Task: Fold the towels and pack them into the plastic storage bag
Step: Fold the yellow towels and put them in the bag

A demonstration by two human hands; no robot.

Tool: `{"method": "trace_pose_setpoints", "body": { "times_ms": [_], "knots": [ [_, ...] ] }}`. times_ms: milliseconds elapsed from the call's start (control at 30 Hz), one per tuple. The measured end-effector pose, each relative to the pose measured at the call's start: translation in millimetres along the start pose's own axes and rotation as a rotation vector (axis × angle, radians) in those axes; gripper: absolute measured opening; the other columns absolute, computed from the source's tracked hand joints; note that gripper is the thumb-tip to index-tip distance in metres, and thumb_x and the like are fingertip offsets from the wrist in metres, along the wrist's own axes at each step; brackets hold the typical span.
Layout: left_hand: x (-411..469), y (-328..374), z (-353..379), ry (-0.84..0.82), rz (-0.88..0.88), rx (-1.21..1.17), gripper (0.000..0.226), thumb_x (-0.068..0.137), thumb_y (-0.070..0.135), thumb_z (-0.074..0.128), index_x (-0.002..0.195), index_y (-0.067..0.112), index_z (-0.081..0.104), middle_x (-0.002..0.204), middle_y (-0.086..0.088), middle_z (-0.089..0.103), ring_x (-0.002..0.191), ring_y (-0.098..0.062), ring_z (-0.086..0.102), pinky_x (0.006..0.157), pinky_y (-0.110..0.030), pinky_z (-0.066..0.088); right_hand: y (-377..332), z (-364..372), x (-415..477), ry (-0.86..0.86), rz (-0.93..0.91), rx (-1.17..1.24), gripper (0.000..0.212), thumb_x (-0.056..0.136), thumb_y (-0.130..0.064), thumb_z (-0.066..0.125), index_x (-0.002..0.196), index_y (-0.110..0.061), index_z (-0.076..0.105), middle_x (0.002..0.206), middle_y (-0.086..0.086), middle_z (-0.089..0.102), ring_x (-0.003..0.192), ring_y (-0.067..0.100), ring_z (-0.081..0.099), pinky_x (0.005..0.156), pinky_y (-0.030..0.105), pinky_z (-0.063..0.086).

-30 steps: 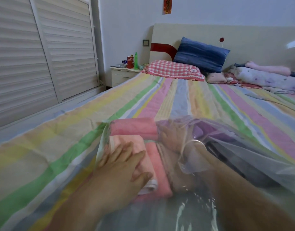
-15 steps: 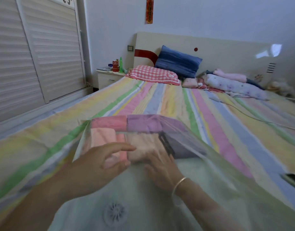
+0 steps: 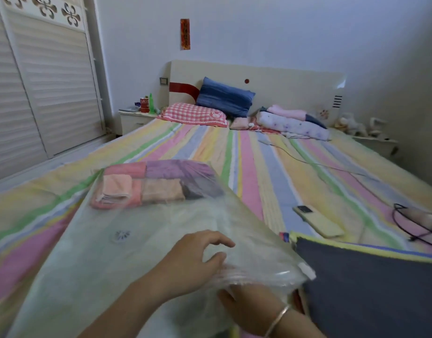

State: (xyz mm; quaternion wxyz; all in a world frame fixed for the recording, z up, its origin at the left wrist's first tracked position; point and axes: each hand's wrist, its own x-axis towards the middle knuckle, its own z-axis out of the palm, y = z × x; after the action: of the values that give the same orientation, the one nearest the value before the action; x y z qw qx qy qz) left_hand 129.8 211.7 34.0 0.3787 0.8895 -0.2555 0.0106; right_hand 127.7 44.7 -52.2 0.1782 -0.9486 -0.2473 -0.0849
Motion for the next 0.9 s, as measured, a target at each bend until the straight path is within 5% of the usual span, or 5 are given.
{"method": "trace_pose_setpoints", "body": {
  "times_ms": [100,300,433,567,900],
  "knots": [
    [-10.5,25.7,37.3,0.054,-0.094,0.177,0.025,0.095,0.031,0.052,0.117,0.037,0.061,0.123,0.021,0.059,0.116,0.0,0.051,0.101,-0.025,0.04,10.3,-46.1,-66.6,-0.052,0.066,0.216,0.035,0.089,-0.029,0.047,0.12,-0.033,0.064,0.123,-0.015,0.063,0.114,0.001,0.055,0.099,0.014,0.039],
    [-28.5,54.8,115.9,-0.071,-0.351,0.812,0.033,0.093,0.032,0.042,0.123,0.021,0.05,0.127,-0.001,0.051,0.121,-0.023,0.046,0.105,-0.042,0.03,49.3,-91.3,-180.4,0.151,0.243,-0.008,0.006,0.086,-0.035,0.057,0.09,-0.036,0.06,0.084,-0.029,0.047,0.084,-0.002,0.047,0.068,0.019,0.044],
    [-42.5,73.6,155.5,-0.042,-0.217,0.706,0.047,0.085,0.028,0.046,0.13,0.018,0.052,0.141,-0.009,0.047,0.13,-0.03,0.044,0.105,-0.044,0.037,56.2,-101.0,-237.8,0.137,0.237,-0.105,0.039,0.074,-0.065,0.056,0.101,-0.036,0.06,0.101,-0.019,0.053,0.092,0.005,0.049,0.077,0.019,0.044],
    [-67.2,106.5,182.9,0.104,-0.085,0.345,0.024,0.088,0.027,0.05,0.11,0.028,0.057,0.111,0.006,0.057,0.106,-0.017,0.056,0.087,-0.036,0.049,48.2,-96.9,-260.8,0.016,0.15,-0.091,0.073,0.061,-0.078,0.058,0.119,-0.034,0.05,0.132,-0.017,0.043,0.12,0.005,0.04,0.096,0.014,0.033],
    [-111.4,123.0,198.7,0.25,-0.393,0.0,0.019,0.093,0.046,0.053,0.085,0.03,0.046,0.056,0.005,0.062,0.059,-0.012,0.06,0.056,-0.032,0.042,55.5,-91.6,-267.6,0.115,0.295,0.25,0.022,0.081,-0.051,0.066,0.098,-0.039,0.06,0.128,-0.028,0.049,0.127,-0.011,0.033,0.1,0.009,0.029]
  ]
}}
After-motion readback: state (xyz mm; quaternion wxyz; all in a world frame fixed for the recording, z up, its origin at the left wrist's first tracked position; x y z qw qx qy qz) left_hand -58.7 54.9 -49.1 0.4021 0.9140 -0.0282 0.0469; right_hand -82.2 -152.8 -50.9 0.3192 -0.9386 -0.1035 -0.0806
